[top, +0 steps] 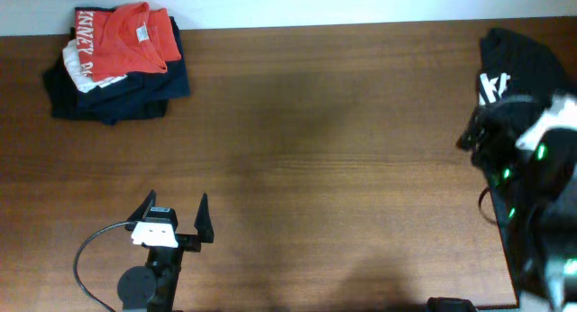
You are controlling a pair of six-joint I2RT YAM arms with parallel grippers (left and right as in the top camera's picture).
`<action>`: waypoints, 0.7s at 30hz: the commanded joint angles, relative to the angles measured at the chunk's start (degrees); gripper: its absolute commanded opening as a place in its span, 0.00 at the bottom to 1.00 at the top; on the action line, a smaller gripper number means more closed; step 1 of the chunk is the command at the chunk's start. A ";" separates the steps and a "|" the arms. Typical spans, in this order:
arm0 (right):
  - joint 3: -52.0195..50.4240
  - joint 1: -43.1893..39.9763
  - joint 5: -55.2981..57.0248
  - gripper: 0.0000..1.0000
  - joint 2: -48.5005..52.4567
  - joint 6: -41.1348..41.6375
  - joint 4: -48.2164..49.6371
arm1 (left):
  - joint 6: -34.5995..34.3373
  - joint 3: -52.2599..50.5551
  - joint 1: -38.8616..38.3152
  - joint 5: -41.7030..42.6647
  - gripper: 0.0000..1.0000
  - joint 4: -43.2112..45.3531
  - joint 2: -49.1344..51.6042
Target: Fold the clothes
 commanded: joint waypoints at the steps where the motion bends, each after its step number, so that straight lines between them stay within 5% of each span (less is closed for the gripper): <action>1: -12.98 2.43 -0.24 0.99 -10.23 0.63 8.07 | 1.09 -0.33 -0.26 -0.39 0.99 -0.17 -0.28; 9: -43.30 6.29 -3.23 0.99 -32.06 -4.42 31.80 | 1.09 -0.33 -0.26 -0.39 0.99 -0.17 -0.28; 16: -57.57 6.69 -3.65 0.99 -48.24 -4.31 35.71 | 1.09 -0.33 -0.26 -0.39 0.99 -0.17 -0.28; 21: -62.73 6.69 -3.85 0.99 -48.22 -4.31 41.05 | 1.09 -0.33 -0.26 -0.39 0.99 -0.17 -0.28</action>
